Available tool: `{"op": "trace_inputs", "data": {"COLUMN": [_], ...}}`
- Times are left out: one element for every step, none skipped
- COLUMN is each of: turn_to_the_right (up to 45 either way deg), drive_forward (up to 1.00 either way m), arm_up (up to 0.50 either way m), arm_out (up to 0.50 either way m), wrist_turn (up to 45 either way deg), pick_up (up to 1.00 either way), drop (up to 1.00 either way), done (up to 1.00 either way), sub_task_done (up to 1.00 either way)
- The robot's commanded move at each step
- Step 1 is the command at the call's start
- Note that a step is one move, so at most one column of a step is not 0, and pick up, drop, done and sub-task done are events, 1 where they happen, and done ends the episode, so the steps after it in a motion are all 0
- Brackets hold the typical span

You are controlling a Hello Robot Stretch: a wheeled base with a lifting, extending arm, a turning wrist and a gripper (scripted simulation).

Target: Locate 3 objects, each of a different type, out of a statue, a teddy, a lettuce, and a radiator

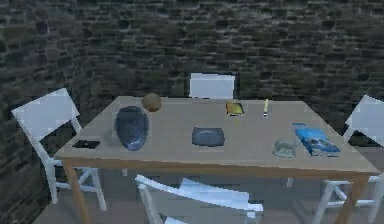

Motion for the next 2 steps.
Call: {"op": "trace_inputs", "data": {"turn_to_the_right": [27.0, 0.0], "drive_forward": [0.0, 0.0], "arm_up": [0.0, 0.0], "arm_out": [0.0, 0.0], "wrist_turn": [0.0, 0.0], "pick_up": [0.0, 0.0], "drop": [0.0, 0.0], "done": [0.0, 0.0], "sub_task_done": [0.0, 1.0]}}
